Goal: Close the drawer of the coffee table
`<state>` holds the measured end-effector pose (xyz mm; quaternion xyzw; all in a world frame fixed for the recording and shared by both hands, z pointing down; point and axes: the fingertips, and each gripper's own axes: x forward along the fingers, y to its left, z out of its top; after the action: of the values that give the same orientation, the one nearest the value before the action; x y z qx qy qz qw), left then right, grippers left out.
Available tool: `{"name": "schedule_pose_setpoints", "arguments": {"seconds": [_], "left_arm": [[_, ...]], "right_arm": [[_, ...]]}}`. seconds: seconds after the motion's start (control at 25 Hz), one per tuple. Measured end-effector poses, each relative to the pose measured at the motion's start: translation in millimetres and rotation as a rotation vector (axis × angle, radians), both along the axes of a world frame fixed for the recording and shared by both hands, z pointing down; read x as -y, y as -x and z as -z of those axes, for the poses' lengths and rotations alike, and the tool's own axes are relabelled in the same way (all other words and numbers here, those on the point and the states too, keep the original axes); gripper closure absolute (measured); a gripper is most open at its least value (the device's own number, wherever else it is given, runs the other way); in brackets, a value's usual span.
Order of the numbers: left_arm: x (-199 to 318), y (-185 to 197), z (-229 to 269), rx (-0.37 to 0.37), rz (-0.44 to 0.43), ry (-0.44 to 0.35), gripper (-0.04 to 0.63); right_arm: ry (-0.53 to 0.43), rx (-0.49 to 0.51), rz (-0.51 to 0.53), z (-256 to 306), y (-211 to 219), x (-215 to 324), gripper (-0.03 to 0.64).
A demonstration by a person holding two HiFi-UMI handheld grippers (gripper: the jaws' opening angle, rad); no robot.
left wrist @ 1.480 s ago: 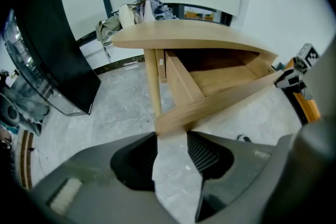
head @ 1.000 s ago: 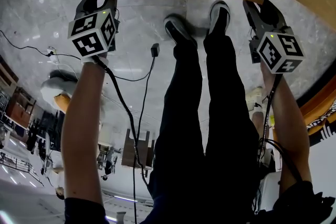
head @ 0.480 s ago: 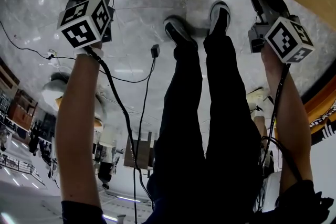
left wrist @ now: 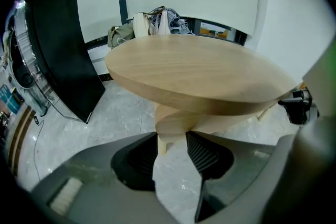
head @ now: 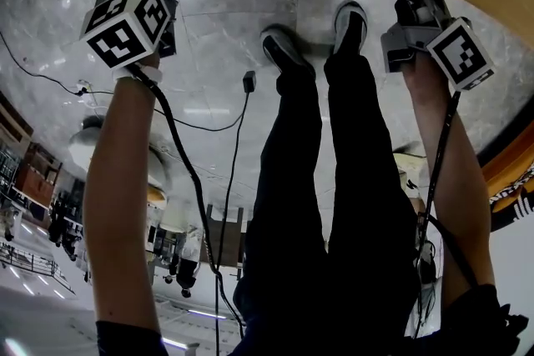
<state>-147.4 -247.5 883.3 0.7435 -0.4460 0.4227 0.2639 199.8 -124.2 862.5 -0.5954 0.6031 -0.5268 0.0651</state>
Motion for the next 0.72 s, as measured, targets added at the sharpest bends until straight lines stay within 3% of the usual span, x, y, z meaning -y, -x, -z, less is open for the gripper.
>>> {"name": "schedule_pose_setpoints", "arguments": {"seconds": [0.12, 0.28, 0.48, 0.72], "left_arm": [[1, -5, 7, -0.001, 0.001, -0.010, 0.413], [7, 0, 2, -0.002, 0.007, -0.004, 0.413], [4, -2, 0, 0.010, 0.009, -0.011, 0.413], [-9, 10, -1, 0.018, 0.028, 0.034, 0.413]], "right_arm": [[-0.031, 0.021, 0.007, 9, -2, 2, 0.515], [0.003, 0.023, -0.003, 2, -1, 5, 0.512], [0.020, -0.036, 0.080, 0, 3, 0, 0.508], [0.060, -0.030, 0.153, 10, 25, -14, 0.509]]}}
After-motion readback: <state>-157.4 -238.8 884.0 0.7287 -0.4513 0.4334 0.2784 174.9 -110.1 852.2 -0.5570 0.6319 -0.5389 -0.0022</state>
